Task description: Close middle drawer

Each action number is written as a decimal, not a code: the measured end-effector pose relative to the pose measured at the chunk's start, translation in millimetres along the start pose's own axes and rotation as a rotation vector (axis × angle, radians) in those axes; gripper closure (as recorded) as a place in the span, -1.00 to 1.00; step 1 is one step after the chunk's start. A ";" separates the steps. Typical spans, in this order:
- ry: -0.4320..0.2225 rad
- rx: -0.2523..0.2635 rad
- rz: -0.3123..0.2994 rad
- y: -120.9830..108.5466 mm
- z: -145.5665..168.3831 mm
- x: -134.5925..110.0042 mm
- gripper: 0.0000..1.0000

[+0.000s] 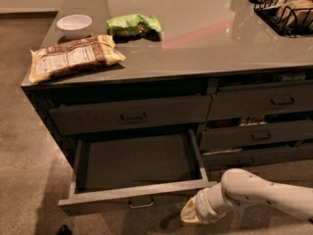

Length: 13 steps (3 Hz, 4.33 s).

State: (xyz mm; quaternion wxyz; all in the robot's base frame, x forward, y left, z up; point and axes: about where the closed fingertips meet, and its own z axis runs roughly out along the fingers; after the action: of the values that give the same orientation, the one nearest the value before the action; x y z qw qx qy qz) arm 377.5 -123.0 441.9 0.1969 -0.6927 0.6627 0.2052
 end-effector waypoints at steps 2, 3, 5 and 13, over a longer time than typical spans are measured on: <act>-0.043 0.109 -0.010 -47.1 55.1 21.6 1.00; -0.063 0.161 -0.001 -58.7 67.9 24.0 1.00; -0.082 0.214 0.022 -97.4 75.7 21.2 1.00; -0.429 0.385 -0.010 -205.8 105.4 -6.4 1.00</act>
Offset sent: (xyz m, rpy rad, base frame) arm 0.0673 0.0202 -0.0873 0.0782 -0.1572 -0.1013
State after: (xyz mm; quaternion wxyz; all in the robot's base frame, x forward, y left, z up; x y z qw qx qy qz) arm 580.4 -51.2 357.2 0.4616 -0.5867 0.6291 0.2167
